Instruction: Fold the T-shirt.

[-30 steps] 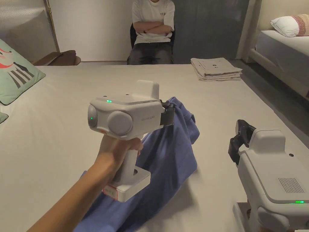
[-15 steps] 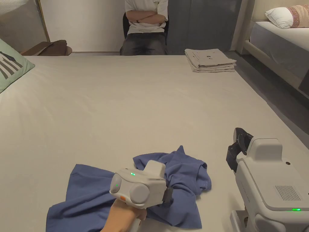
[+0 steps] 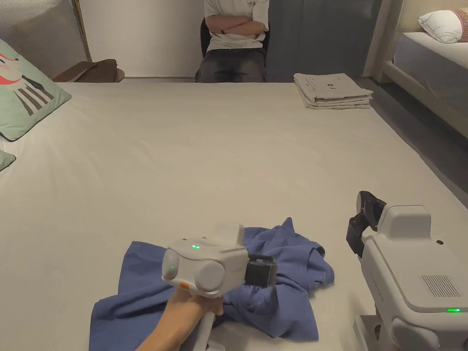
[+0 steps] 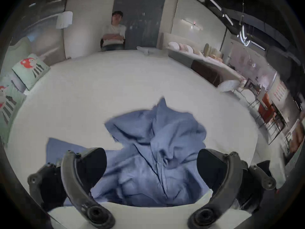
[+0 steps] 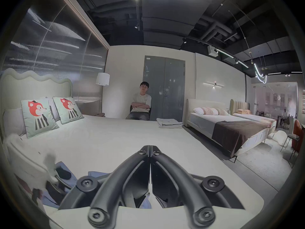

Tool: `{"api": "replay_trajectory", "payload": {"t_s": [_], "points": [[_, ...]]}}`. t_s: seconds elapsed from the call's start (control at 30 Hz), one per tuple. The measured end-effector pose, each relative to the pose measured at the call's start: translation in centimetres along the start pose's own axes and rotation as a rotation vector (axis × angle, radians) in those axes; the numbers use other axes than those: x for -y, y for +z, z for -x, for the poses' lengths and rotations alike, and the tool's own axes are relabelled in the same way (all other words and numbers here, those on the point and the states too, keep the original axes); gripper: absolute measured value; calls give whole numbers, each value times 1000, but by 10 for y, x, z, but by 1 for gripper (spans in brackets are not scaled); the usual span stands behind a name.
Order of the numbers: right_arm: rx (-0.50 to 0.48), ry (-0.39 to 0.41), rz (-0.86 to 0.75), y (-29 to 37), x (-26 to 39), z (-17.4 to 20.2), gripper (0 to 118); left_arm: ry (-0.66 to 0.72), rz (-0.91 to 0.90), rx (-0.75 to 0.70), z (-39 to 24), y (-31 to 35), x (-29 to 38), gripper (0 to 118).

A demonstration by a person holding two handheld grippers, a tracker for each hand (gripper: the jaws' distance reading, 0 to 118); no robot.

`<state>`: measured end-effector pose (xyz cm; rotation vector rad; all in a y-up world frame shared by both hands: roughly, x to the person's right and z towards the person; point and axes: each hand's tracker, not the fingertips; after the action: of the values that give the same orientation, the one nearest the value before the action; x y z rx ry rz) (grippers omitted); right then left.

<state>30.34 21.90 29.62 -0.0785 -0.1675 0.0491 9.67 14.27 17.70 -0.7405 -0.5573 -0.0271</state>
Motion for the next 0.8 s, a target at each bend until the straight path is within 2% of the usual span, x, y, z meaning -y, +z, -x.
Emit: {"api": "replay_trajectory", "payload": {"t_s": [0.07,0.1,0.2,0.27,0.37,0.57,0.63,0.67,0.77,0.8], "points": [[-3,-1,-12,2,-4,3,0,-16,-62,-27,1,2,-7,109],[-5,-1,-17,3,-6,4,0,-24,-105,-50,36,22,-16,109],[-9,-4,-39,7,-15,9,0,-46,-276,-154,65,46,-24,109],[-13,-3,-51,8,-19,12,0,-65,-354,-248,47,89,-37,109],[-21,1,-66,9,-24,16,0,-83,-486,-328,58,117,-39,109],[-33,4,-86,10,-30,24,0,-40,-653,-418,82,156,-30,108],[-36,5,-89,11,-32,25,0,-26,-668,-440,91,160,-26,104],[-41,4,-91,11,-32,26,0,-31,-678,-448,93,163,-23,94],[-48,5,-97,11,-33,28,0,-19,-705,-495,100,167,-18,21],[-49,6,-98,11,-34,29,0,-17,-697,-498,101,167,-18,0]]}}
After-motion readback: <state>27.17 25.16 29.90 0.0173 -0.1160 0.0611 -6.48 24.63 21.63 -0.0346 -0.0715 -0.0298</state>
